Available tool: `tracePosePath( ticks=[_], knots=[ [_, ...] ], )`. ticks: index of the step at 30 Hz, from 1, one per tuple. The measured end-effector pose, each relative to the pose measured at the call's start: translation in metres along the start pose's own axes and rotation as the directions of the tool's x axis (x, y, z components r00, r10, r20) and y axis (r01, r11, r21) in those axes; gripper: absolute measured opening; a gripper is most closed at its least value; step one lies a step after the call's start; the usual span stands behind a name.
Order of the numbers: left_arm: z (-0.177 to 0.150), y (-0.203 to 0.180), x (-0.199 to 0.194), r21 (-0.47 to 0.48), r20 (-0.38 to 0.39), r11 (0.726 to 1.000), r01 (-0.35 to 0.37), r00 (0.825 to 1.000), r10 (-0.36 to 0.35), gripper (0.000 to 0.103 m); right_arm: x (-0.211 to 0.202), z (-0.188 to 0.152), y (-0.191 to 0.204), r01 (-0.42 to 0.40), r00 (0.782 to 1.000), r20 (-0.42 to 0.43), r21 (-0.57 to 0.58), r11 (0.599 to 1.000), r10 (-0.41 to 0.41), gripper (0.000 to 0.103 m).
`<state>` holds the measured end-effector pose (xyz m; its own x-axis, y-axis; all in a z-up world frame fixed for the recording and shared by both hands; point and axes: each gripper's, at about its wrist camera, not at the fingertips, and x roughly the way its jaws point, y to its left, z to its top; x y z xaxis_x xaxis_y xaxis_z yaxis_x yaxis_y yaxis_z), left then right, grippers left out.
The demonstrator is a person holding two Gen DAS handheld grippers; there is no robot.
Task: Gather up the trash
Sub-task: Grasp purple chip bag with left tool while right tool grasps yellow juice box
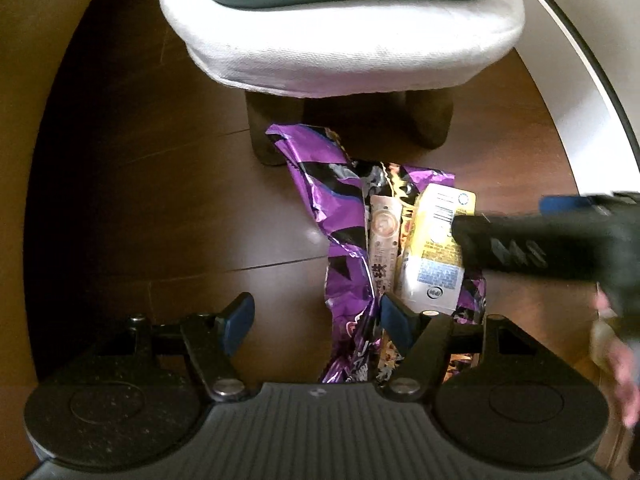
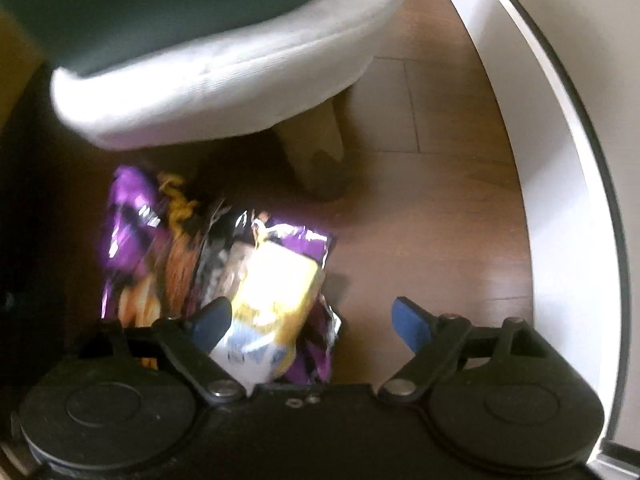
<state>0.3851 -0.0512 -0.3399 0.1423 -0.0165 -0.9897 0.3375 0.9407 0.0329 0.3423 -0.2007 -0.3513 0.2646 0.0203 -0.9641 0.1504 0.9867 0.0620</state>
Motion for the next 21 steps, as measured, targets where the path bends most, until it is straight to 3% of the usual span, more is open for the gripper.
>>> tracePosePath(
  ticks=[3, 7, 12, 18, 21],
  knots=[
    [-0.004, 0.001, 0.001, -0.005, 0.001, 1.0, 0.022, 1.0, -0.022, 0.068, 0.017, 0.006, 0.001, 0.003, 1.0, -0.027, 0.06, 0.998, -0.002, 0.087],
    [-0.009, 0.003, -0.002, -0.015, 0.019, 0.997, 0.071, 0.997, -0.07, 0.068, 0.034, 0.008, 0.009, 0.032, 0.997, -0.065, 0.06, 0.998, -0.028, 0.087],
    [-0.011, 0.002, 0.011, 0.002, -0.006, 1.0, 0.017, 1.0, -0.017, 0.068, 0.046, 0.006, 0.01, 0.035, 0.996, -0.087, 0.08, 0.996, -0.028, 0.084],
    [-0.008, 0.009, 0.028, -0.047, -0.051, 0.998, 0.03, 0.998, -0.033, 0.066, 0.046, 0.005, 0.012, 0.017, 0.994, -0.106, 0.119, 0.993, -0.005, 0.081],
    [-0.009, 0.009, 0.033, -0.063, -0.081, 0.997, 0.039, 0.996, -0.044, 0.047, 0.051, 0.002, 0.017, 0.012, 0.993, -0.122, 0.111, 0.994, 0.002, 0.079]
  ],
)
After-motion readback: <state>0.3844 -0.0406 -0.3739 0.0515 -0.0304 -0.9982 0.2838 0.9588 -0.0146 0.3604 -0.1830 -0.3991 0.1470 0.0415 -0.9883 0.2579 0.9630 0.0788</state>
